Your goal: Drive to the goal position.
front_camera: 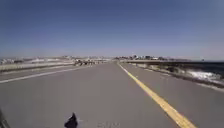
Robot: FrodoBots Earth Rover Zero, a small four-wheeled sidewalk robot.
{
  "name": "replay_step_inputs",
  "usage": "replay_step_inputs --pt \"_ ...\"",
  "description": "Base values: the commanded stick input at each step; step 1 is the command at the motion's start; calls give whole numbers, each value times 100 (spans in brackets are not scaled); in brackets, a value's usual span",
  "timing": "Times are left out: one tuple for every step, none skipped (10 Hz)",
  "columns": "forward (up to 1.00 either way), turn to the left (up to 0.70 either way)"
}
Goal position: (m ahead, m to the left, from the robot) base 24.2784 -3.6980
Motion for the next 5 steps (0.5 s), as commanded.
replay_step_inputs --pt "100 0" --pt "100 0" --pt "100 0" --pt "100 0" --pt "100 0"
